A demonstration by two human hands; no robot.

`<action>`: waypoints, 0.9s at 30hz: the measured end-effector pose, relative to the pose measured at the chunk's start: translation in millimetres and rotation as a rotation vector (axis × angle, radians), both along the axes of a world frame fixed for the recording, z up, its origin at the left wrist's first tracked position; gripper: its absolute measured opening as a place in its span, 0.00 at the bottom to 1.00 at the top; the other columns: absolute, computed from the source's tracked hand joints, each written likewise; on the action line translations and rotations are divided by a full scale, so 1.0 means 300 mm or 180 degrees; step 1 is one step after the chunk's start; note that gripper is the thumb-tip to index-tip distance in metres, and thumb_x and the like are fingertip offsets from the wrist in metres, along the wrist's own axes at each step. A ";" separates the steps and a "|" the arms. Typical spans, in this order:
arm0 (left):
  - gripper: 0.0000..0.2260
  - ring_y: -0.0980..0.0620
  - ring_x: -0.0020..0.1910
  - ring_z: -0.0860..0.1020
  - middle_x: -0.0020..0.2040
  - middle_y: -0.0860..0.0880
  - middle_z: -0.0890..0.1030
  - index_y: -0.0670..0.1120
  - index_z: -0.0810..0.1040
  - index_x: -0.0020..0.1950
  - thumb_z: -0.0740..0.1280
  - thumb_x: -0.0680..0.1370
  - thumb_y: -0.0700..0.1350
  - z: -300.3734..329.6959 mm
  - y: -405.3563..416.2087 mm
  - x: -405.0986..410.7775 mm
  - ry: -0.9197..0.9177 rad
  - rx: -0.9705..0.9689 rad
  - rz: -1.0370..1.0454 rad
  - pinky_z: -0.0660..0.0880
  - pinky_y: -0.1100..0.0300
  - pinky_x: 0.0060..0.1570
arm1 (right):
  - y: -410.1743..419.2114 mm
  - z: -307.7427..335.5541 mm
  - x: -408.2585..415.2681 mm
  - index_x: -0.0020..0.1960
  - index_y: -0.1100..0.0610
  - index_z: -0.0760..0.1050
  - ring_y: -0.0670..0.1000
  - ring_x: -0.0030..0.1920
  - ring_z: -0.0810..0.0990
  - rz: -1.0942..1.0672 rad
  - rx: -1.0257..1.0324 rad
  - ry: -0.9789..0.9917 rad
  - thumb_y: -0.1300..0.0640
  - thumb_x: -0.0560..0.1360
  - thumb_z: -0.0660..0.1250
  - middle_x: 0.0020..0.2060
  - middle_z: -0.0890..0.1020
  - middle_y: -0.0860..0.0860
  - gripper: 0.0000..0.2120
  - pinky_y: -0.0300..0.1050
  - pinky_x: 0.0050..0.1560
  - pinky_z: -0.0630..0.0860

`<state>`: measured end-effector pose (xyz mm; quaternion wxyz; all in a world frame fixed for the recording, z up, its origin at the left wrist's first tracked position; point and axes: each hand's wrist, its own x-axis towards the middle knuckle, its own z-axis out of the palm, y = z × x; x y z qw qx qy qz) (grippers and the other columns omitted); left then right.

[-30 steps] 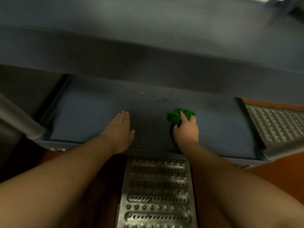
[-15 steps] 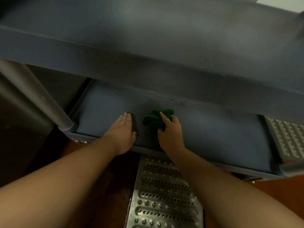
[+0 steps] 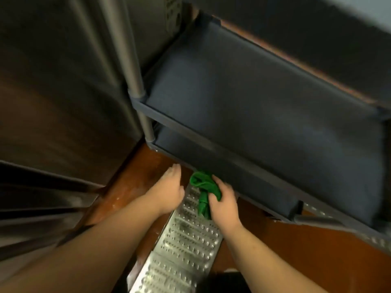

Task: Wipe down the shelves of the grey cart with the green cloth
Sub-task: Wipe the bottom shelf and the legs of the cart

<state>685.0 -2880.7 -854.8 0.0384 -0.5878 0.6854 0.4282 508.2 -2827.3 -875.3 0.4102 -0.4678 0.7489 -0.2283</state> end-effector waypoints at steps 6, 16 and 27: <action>0.30 0.57 0.77 0.49 0.80 0.51 0.51 0.47 0.47 0.80 0.59 0.82 0.44 0.692 0.131 0.029 0.0390 -0.0084 -0.0076 0.45 0.68 0.69 | 0.148 0.735 0.002 0.73 0.47 0.70 0.39 0.65 0.71 -0.0046 -0.0163 -0.0426 0.63 0.79 0.63 0.65 0.72 0.45 0.24 0.25 0.63 0.62; 0.27 0.64 0.62 0.71 0.70 0.62 0.68 0.63 0.55 0.76 0.61 0.81 0.48 1.564 0.116 -0.153 0.1483 -0.0395 -0.0899 0.65 0.57 0.70 | 0.310 1.743 -0.169 0.67 0.46 0.74 0.41 0.65 0.76 -0.0952 -0.1193 -0.0810 0.64 0.78 0.64 0.63 0.79 0.42 0.21 0.35 0.64 0.71; 0.28 0.45 0.59 0.79 0.64 0.43 0.79 0.46 0.73 0.67 0.59 0.75 0.62 1.846 0.171 -0.555 0.2358 0.2819 -0.1376 0.76 0.51 0.58 | 0.610 1.942 -0.189 0.72 0.56 0.71 0.60 0.59 0.82 -0.3372 -0.2375 -0.4467 0.53 0.55 0.85 0.66 0.78 0.60 0.48 0.57 0.55 0.79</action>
